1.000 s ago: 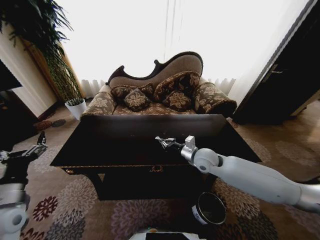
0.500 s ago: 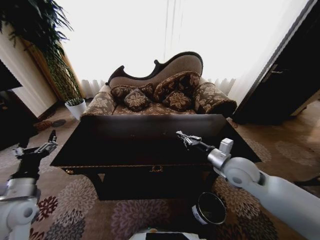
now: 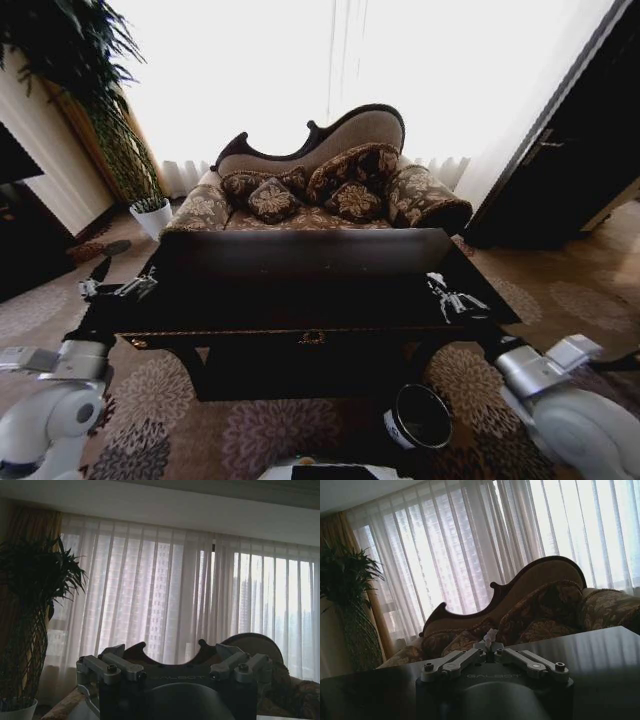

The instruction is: Move to the front of the table and place the trash on the table into the trash bin.

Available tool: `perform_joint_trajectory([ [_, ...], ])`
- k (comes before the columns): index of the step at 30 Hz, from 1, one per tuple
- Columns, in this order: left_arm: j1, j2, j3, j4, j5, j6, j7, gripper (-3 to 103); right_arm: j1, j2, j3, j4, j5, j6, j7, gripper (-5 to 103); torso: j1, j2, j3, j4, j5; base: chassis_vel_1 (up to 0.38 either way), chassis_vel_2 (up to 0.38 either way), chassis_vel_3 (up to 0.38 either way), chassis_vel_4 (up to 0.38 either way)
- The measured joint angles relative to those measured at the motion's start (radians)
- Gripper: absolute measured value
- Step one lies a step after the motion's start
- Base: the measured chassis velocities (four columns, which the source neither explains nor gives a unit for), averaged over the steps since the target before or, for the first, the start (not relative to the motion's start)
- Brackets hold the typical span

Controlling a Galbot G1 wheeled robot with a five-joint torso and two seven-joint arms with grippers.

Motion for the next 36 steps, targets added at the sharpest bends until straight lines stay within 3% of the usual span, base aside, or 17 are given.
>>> perform_joint_trajectory([
  [7,0.005,-0.010,0.003,-0.010,0.012,0.001,0.003,100,-0.058,0.110,0.013,0.005,-0.032,0.006,-0.011,2,0.000,0.000,0.000,-0.0003,0.0006,0.000,0.000,0.000,0.000],
  [9,0.008,-0.018,-0.015,-0.016,0.007,0.000,0.003,100,-0.084,0.149,-0.005,0.005,-0.071,0.019,-0.016,2,0.000,0.000,0.000,0.0008,0.0006,0.000,0.000,0.000,0.000],
  [15,-0.015,-0.015,0.005,0.004,0.004,-0.001,0.004,100,-0.152,0.273,-0.020,0.002,-0.170,0.064,-0.030,2,0.000,0.000,0.000,-0.0002,0.0003,0.000,0.000,0.000,0.000],
  [20,-0.043,-0.018,0.038,0.041,0.006,-0.006,0.005,100,-0.187,0.335,-0.070,0.001,-0.254,0.106,-0.034,2,0.000,0.000,0.000,-0.0002,0.0005,0.000,0.000,0.000,0.000],
  [26,-0.067,-0.025,0.062,0.066,0.007,-0.008,0.005,100,-0.205,0.390,-0.153,-0.003,-0.383,0.173,-0.053,2,0.000,0.000,0.000,-0.0001,0.0002,0.000,0.000,0.000,0.000],
  [30,-0.072,-0.023,0.065,0.068,0.005,-0.008,0.005,100,-0.204,0.415,-0.221,-0.110,-0.488,0.258,-0.084,2,0.000,0.000,0.000,0.0000,0.0005,0.000,0.000,0.000,0.000],
  [36,-0.069,-0.029,0.065,0.065,0.011,-0.008,0.006,100,-0.183,0.413,-0.321,-0.257,-0.508,0.292,-0.090,2,0.000,0.000,0.000,-0.0001,0.0005,0.000,0.000,0.000,0.000],
])
